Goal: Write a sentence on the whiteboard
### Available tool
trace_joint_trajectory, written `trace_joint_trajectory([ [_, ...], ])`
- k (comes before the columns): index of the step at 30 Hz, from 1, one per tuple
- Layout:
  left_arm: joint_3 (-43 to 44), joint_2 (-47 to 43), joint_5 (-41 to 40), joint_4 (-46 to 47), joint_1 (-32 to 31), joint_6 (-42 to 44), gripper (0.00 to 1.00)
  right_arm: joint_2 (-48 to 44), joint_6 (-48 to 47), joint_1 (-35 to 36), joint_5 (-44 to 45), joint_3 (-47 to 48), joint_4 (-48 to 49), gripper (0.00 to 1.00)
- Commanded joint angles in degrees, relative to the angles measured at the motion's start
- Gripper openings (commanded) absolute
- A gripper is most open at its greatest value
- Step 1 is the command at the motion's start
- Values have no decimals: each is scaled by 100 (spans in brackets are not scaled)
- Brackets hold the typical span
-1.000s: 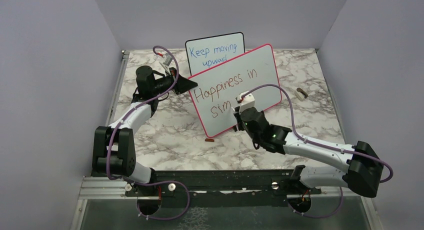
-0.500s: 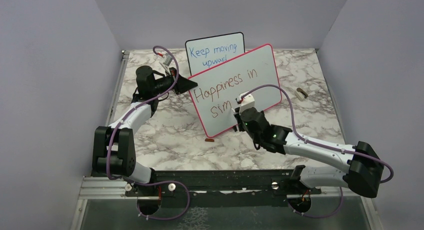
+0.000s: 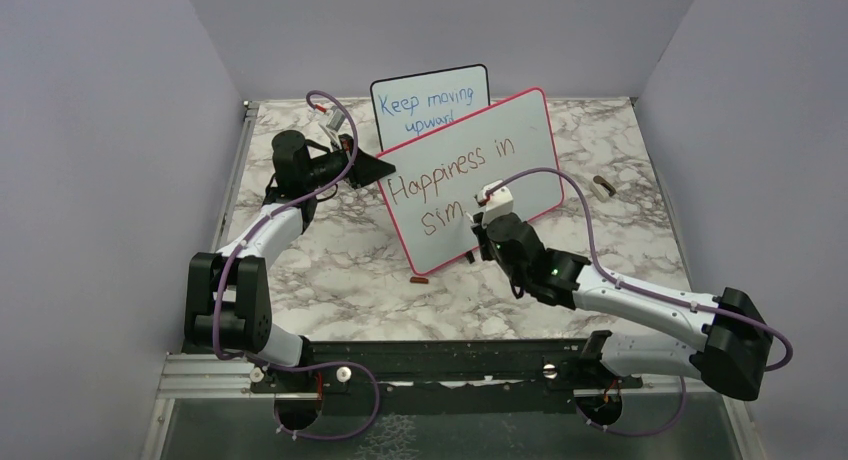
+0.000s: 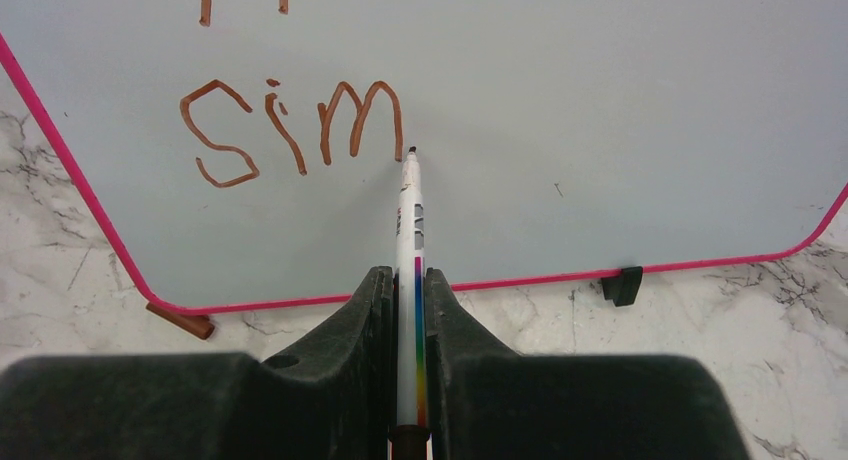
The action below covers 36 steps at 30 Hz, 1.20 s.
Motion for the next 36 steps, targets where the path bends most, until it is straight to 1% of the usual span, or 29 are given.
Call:
trace_joint_trajectory([
  [1, -64, 210, -299, -595, -64, 442, 0, -41, -168, -71, 130, 126, 362, 1],
  [19, -56, 206, -312, -612, -70, 451, 0, 164, -268, -254, 1, 174, 965, 1],
  [28, -51, 211, -309, -619, -63, 451, 0, 221, -163, -277, -63, 159, 758, 1],
  [36, -51, 195, -315, -623, -63, 459, 0, 180, 117, -282, -169, 6, 305, 1],
])
